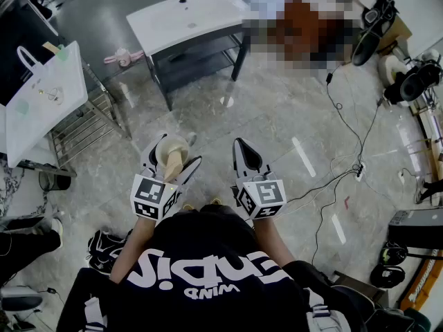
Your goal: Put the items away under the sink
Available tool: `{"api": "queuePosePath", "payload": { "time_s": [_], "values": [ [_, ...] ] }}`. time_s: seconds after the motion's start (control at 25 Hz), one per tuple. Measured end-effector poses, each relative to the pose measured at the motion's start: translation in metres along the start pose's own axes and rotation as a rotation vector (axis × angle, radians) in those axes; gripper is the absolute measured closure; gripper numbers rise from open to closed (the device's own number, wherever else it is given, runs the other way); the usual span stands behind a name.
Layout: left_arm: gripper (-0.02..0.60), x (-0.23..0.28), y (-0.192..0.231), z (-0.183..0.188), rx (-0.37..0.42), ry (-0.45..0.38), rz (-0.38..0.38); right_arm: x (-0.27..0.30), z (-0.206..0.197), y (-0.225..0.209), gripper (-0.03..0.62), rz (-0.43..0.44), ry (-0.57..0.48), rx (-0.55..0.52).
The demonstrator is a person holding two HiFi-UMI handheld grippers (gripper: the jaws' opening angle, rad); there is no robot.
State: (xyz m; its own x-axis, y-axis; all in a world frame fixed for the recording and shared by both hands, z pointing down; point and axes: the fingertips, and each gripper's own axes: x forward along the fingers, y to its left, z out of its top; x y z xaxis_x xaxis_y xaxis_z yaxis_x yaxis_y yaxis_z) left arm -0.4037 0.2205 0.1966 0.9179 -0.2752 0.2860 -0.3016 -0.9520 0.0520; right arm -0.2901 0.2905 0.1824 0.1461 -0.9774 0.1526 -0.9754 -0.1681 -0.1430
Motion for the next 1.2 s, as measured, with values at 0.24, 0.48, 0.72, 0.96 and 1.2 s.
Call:
{"api": "queuePosePath", "payload": {
  "time_s": [0.24,0.48,0.72,0.96,1.2],
  "values": [
    [0.112,-0.005,-0.002,-0.002,0.005,-0.007,-0.005,-0.005,0.001,0.006,0.576,-0.006,-0.017,0.001],
    [0.112,-0.009,0.005,-0.003,0.013,-0.01,-0.011,-0.009,0.002,0.017,0.576,-0.004,-0.033,0.021],
    [0.112,-0.017,0.009,-0.011,0.023,-0.01,-0.028,-0.018,-0.007,0.022,0.576,-0.025,-0.043,0.022],
    [0.112,-0.015,0.012,-0.015,0.033,0.003,-0.045,-0.019,-0.011,0.017,0.576,-0.065,-0.05,0.043],
    [0.112,0.006,0.014,-0.012,0.037,-0.004,-0.057,-0.007,-0.014,0.003,0.576,-0.074,-0.049,0.045]
  ]
}}
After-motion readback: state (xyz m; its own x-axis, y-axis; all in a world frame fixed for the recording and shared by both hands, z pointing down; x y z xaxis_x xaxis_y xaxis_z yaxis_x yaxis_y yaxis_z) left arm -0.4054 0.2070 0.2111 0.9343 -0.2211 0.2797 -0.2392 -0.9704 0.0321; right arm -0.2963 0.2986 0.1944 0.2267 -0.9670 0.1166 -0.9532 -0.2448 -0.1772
